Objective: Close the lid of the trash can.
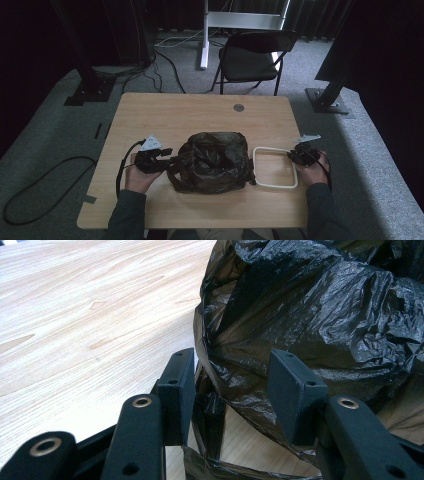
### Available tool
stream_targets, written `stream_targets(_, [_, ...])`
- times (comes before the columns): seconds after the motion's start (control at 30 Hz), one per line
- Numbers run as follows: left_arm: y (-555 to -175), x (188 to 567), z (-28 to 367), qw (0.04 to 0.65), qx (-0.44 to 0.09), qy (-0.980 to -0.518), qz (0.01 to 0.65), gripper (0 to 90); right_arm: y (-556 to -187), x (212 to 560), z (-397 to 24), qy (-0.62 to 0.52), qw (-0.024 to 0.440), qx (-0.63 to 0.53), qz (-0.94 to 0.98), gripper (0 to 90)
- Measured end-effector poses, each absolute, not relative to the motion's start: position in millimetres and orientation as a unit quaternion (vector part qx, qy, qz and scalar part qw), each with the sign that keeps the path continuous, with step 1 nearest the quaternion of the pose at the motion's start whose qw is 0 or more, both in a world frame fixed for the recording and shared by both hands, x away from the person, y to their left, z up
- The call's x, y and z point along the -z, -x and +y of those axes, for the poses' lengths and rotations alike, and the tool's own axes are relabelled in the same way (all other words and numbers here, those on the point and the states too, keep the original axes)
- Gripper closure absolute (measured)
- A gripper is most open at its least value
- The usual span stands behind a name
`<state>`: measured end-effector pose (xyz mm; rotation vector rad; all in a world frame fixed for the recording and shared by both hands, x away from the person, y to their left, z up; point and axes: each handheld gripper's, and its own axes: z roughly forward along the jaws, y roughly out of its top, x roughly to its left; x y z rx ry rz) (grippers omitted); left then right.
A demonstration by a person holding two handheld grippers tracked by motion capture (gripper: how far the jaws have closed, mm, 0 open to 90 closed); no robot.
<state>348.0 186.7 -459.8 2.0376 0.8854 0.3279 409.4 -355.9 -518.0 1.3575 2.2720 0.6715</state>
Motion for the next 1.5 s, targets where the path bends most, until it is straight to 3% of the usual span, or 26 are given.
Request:
stream_targets(0.7, [-349, 462, 185, 0.430, -0.129, -0.820, 0.355, 55.2, -401, 506, -376, -0.504, 0.205, -0.269, 0.794, 77.4])
stream_targets(1.5, [-348, 461, 186, 0.431, -0.129, -0.819, 0.356, 55.2, -397, 478, -370, -0.504, 0.188, -0.348, 0.768, 77.4])
